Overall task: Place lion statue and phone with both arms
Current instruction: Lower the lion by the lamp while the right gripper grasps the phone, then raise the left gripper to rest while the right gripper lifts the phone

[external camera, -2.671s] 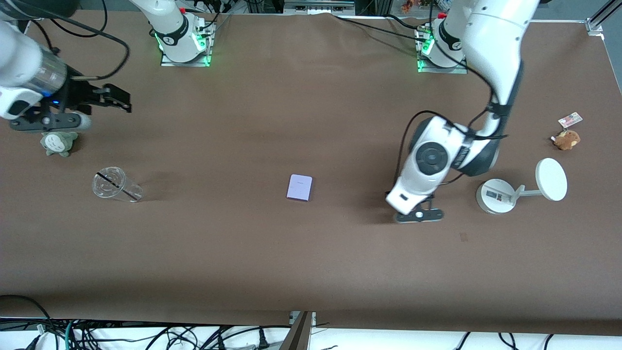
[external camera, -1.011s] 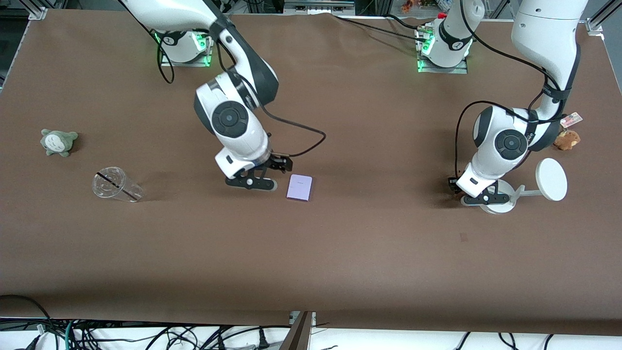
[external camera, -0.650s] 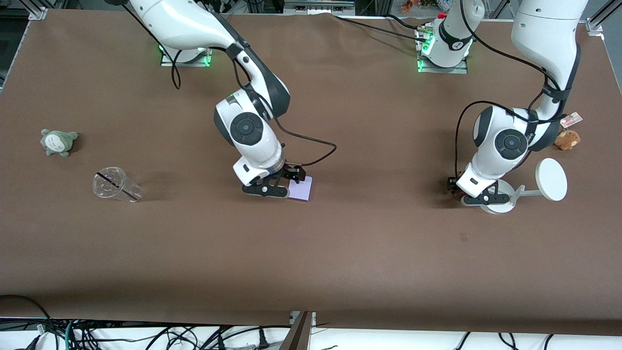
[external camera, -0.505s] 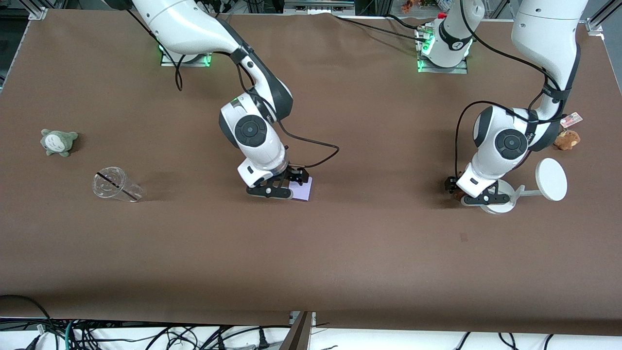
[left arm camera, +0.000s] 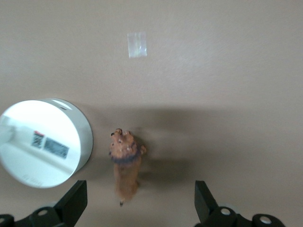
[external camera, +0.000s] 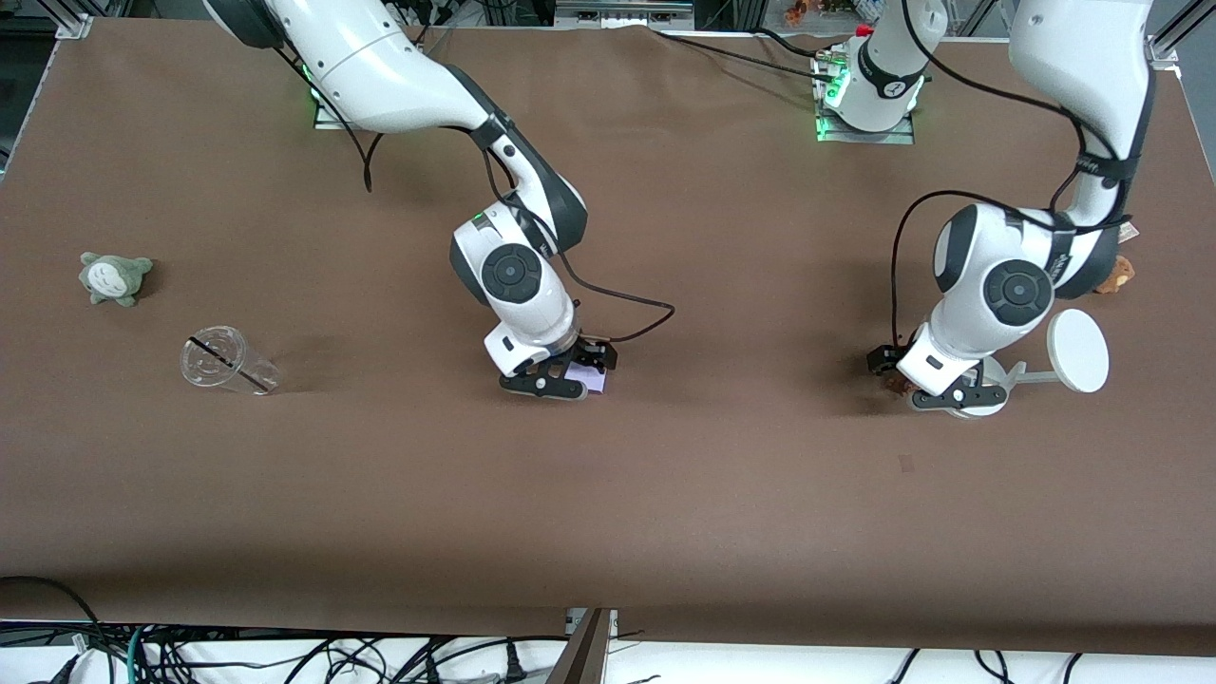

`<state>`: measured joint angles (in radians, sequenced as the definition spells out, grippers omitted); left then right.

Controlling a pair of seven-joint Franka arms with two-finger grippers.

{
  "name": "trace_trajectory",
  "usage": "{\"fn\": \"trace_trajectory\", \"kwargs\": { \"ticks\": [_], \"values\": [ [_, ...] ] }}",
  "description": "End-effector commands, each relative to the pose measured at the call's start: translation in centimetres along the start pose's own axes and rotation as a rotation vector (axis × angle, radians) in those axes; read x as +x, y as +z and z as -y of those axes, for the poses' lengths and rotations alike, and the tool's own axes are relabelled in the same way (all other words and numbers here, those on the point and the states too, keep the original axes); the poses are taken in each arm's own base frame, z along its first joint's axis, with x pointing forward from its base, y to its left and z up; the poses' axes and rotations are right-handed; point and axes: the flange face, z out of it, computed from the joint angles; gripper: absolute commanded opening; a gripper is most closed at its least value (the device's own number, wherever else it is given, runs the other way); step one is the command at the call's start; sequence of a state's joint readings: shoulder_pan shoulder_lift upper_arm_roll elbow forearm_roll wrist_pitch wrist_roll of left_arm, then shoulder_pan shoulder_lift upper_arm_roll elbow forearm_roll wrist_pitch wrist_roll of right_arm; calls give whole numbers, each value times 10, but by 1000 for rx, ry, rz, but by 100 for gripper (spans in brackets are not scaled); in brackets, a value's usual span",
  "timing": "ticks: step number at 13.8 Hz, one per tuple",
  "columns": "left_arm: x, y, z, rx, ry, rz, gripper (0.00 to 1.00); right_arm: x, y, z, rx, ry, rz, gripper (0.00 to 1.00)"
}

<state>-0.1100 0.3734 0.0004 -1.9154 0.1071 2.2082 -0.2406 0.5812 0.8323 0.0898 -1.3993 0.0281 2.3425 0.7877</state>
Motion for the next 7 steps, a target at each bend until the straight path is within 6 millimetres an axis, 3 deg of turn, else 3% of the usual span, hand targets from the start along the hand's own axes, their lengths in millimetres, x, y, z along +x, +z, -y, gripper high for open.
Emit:
{"fn": "trace_trajectory", "kwargs": {
  "ticks": [1, 3, 4, 7],
  "values": [
    [5, -69, -3, -6, -9, 13, 100, 2, 14, 3, -13, 23, -7, 100],
    [5, -118, 3, -7, -18, -8, 100, 2, 20, 2, -15, 22, -10, 100],
    [2, -155, 18, -25, -45, -34, 100, 2, 23, 3, -5, 21, -19, 100],
    [-8, -200, 48, -41, -87, -85, 100, -4, 33, 14, 6, 29, -35, 100]
  ]
}}
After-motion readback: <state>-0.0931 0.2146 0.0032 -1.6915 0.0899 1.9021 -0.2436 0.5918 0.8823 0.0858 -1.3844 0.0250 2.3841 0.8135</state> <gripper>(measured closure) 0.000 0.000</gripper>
